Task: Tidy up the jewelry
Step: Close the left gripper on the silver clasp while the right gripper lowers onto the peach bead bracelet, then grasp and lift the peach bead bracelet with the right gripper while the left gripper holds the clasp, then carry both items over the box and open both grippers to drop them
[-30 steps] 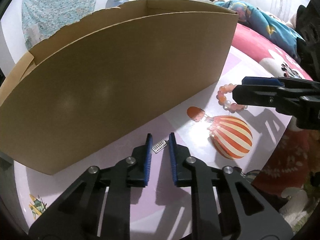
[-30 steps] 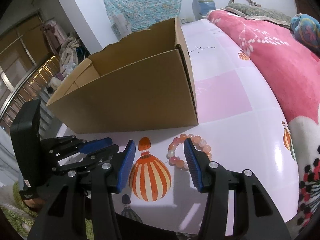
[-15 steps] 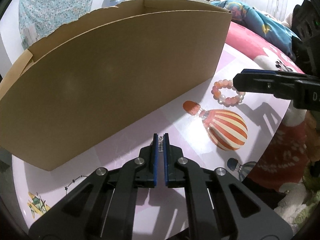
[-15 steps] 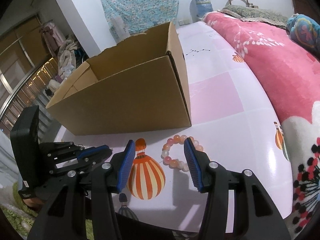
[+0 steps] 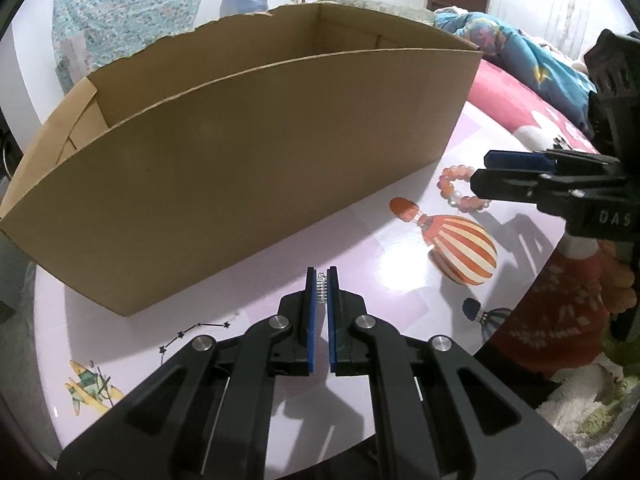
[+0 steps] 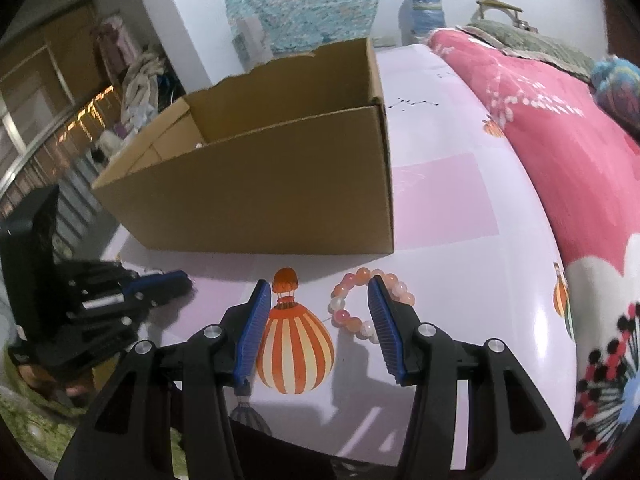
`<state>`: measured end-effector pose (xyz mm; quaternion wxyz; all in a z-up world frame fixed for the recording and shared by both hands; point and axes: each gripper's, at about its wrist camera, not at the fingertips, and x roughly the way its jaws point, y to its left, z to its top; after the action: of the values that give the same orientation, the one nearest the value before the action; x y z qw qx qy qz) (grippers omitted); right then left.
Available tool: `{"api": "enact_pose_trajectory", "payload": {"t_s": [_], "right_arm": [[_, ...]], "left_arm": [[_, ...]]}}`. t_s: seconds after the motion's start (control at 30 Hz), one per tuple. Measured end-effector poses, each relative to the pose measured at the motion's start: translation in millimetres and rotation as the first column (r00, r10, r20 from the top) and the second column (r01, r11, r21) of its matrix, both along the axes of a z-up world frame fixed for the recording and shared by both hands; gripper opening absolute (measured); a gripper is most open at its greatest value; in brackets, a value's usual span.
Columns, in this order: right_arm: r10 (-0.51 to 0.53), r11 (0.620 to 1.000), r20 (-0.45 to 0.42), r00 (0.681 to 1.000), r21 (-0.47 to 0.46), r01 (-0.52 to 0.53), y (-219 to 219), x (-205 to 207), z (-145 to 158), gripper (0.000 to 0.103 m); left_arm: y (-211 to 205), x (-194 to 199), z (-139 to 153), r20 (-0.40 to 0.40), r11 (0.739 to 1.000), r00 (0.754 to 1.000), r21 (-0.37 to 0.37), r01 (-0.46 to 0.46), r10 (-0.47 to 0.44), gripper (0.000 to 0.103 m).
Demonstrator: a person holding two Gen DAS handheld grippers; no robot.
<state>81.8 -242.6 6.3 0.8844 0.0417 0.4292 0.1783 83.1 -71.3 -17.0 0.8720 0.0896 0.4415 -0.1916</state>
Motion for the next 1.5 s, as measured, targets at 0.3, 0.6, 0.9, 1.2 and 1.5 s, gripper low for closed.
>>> {"api": "enact_pose_trajectory", "payload": {"t_s": [0.3,0.6,0.9,1.2,1.5], "right_arm": [[0.046,0.986,-0.057,0.997,-0.160,-0.054,20,16,-16,0.030],[0.004,0.991,-0.037,0.999,-0.136,-0.009,17,10,-10,0.010],[-0.080,0.997,0.040,0.996,-0.006,0.080,-13,2,32,0.009],[-0.108,0.994,0.100,0.989,0.034,0.105,-18,-11,57,0.009],[-0.059,0.996,0.249,0.967,0.073,0.042,-10,-21,122,0.009]], "left_arm": [[1,8,5,-0.017,0.999,0.999,0.034,-0.037,0.037,0.004],[-3,5,9,-0.012,0.998,0.999,0.040,-0.040,0.040,0.004],[0,-3,16,0.003,0.999,0.999,0.031,-0.041,0.041,0.004],[6,-14,26,0.037,0.999,0.998,0.017,-0.044,0.044,0.004],[31,-32,87,0.135,0.996,0.991,-0.086,-0.007,0.019,0.004]]}}
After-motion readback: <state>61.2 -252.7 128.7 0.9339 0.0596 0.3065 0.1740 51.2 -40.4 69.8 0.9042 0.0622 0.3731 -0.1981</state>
